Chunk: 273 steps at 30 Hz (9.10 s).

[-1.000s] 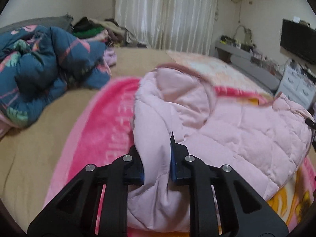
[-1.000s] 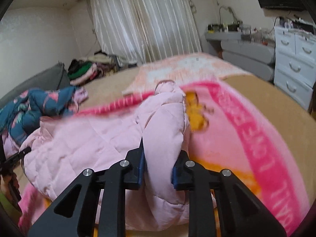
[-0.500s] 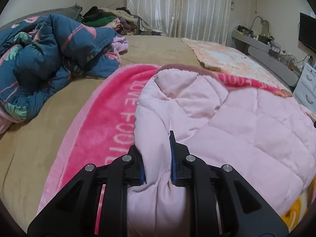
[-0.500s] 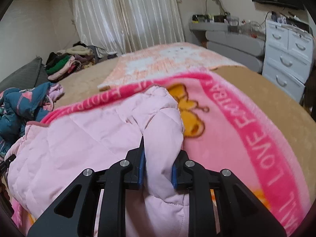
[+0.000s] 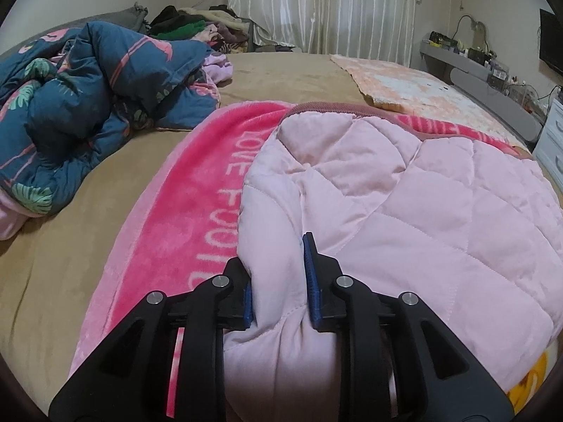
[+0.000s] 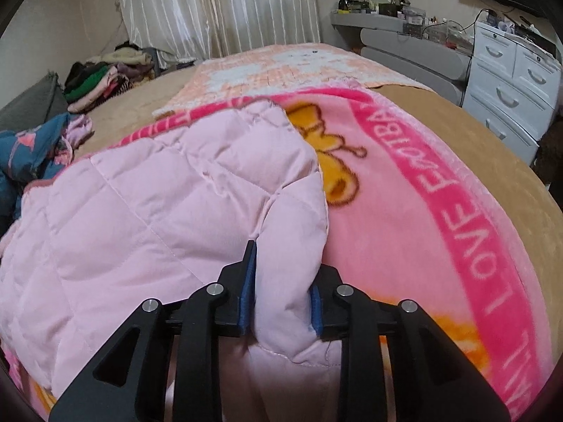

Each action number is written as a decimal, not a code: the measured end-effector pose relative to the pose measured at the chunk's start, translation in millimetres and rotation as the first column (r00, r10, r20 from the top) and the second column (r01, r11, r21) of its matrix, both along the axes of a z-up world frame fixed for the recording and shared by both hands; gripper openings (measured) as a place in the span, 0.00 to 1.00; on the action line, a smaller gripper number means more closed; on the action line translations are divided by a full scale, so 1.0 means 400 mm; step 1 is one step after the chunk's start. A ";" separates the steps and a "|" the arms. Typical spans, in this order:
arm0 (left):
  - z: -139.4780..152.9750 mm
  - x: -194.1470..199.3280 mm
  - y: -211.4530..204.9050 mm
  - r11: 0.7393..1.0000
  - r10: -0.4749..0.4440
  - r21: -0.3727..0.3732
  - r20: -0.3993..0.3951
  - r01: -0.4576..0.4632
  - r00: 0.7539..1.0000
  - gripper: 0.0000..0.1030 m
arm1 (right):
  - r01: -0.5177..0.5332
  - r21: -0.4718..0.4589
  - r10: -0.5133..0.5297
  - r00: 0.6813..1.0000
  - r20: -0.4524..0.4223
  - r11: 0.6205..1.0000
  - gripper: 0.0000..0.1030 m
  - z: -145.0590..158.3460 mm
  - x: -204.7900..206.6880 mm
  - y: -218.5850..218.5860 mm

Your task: Fold large clothes

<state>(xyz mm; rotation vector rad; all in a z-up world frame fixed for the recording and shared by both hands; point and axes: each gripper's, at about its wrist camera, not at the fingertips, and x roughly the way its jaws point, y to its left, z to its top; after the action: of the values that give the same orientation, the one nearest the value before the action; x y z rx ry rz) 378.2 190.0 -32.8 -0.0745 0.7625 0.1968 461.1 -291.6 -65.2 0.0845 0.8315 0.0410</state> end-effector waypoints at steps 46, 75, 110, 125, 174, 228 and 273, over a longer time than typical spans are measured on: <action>0.151 -0.410 -0.122 0.996 -0.005 -0.090 0.028 0.008 1.000 0.91 | -0.080 0.169 0.043 0.976 0.216 0.982 0.96 0.237 -0.562 -0.051; -0.062 -0.313 -0.129 0.942 0.018 -0.330 -0.135 -0.062 0.991 0.91 | 0.164 0.373 -0.146 0.986 -0.076 0.913 0.96 -0.008 -0.402 -0.024; -0.170 -0.117 0.005 0.628 0.303 -0.717 -0.133 -0.303 0.944 0.92 | 0.195 0.536 -0.153 0.981 -0.122 0.822 0.96 -0.101 -0.201 -0.032; -0.013 -0.108 -0.094 0.871 0.179 -0.472 0.040 -0.140 0.983 0.42 | 0.002 0.356 -0.010 1.000 0.021 0.935 0.35 -0.013 -0.191 0.047; 0.023 -0.603 -0.167 0.960 0.036 -0.279 0.080 -0.012 0.996 0.42 | -0.121 0.123 0.111 0.990 0.088 0.985 0.36 0.044 -0.746 0.037; 0.161 -1.028 -0.403 0.984 -0.116 -0.119 0.132 0.132 0.984 0.91 | -0.239 -0.014 0.235 0.936 0.261 0.971 0.96 0.244 -1.338 0.195; 0.145 -1.024 -0.424 0.984 -0.145 -0.091 0.104 0.155 0.984 0.91 | -0.248 0.012 0.239 0.945 0.224 0.969 0.96 0.205 -1.329 0.192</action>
<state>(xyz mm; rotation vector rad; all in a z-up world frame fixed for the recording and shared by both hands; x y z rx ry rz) -31.2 20.2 25.1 -0.1193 0.6778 0.0111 -70.7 -214.8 16.7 0.0135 0.6145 0.2957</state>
